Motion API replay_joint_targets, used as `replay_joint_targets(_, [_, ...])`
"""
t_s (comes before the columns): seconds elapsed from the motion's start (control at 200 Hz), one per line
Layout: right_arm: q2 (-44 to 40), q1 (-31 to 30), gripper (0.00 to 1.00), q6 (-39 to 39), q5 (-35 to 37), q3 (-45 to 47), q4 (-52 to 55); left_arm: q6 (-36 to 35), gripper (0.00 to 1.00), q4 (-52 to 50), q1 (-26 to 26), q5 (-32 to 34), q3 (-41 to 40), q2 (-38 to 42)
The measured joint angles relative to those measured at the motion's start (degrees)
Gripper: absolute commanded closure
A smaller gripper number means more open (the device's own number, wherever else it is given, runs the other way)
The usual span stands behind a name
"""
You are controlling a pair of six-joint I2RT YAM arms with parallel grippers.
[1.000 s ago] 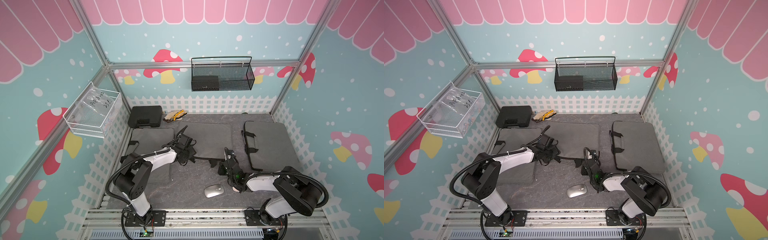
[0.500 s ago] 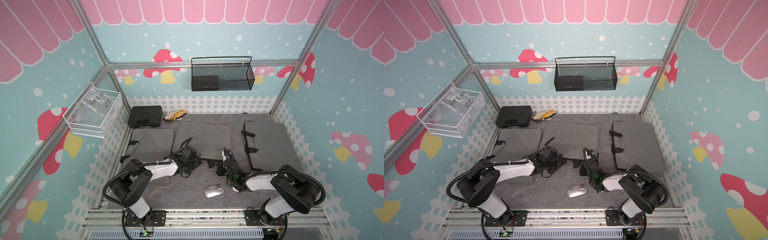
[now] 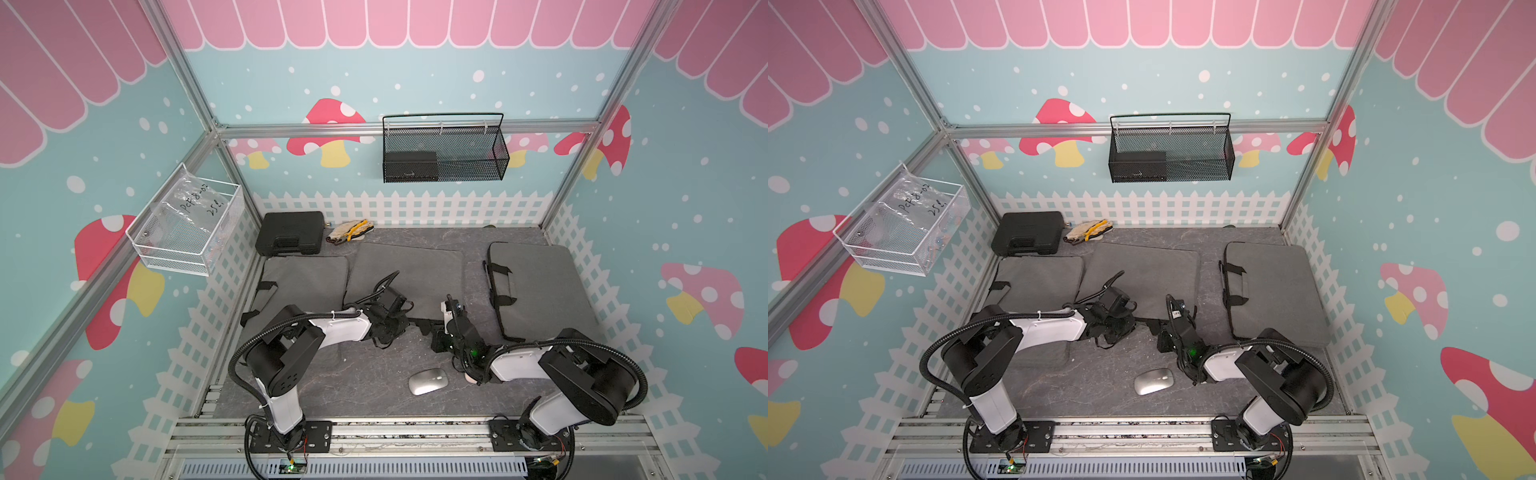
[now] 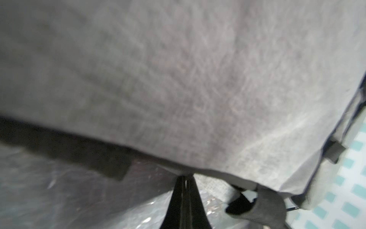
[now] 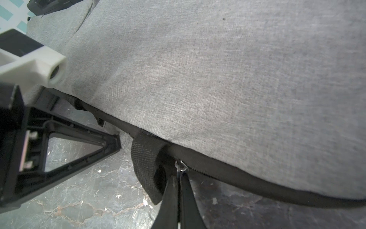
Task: Put the mouse into the laptop bag
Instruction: Unzip the zipper on the zippered laptop bag.
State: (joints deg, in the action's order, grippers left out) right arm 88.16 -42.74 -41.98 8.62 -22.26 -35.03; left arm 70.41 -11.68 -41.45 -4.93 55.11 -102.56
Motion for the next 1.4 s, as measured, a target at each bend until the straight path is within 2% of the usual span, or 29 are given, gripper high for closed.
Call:
replay_joint_targets(0.21, [0.0,0.0,1.0,0.5,-0.2,0.0,-0.2,-0.1,1.0,-4.6,0.0,0.7,0.5,3.8])
replay_joint_targets(0.375, [-0.4,0.0,1.0,1.2,0.0,0.0,-0.1,-1.4,0.48,-9.8,0.7,3.9,3.9,11.4])
replay_joint_targets(0.455, [-1.3,0.2,1.0,1.5,0.3,0.0,0.1,-2.0,0.39,-10.7,3.1,5.5,4.0,16.1])
replay_joint_targets(0.545, [-2.5,0.8,1.0,1.8,0.4,0.0,0.3,-3.5,0.36,-10.6,8.8,6.0,2.8,19.9])
replay_joint_targets(0.67, [-4.3,2.2,1.0,2.2,0.3,0.0,0.9,-5.6,0.35,-9.2,17.4,5.9,-2.9,21.7])
replay_joint_targets(0.765, [-4.6,4.1,1.0,2.3,-0.3,0.0,1.2,-7.5,0.36,-9.0,20.9,5.4,-7.0,20.8])
replay_joint_targets(0.966, [-4.6,7.5,1.0,2.3,-1.7,0.0,1.6,-11.1,0.34,-5.7,21.8,2.9,-7.9,17.0])
replay_joint_targets(1.231, [-4.3,7.9,1.0,2.4,-2.4,0.0,1.6,-13.5,0.35,1.2,21.8,-2.9,-6.6,7.2])
replay_joint_targets(1.261, [-4.2,7.9,1.0,2.4,-2.4,0.0,1.6,-13.6,0.38,1.7,21.9,-3.3,-6.1,6.8])
replay_joint_targets(1.301, [-4.2,7.9,1.0,2.4,-2.4,0.0,1.6,-13.6,0.48,2.3,21.9,-3.7,-5.7,6.1])
replay_joint_targets(1.371, [-4.1,7.9,1.0,2.4,-2.5,0.0,1.7,-13.4,0.79,2.8,22.1,-4.1,-5.6,5.1])
replay_joint_targets(1.401, [-4.0,8.0,1.0,2.4,-2.5,0.0,1.7,-13.5,0.87,3.1,22.2,-4.4,-5.6,4.9])
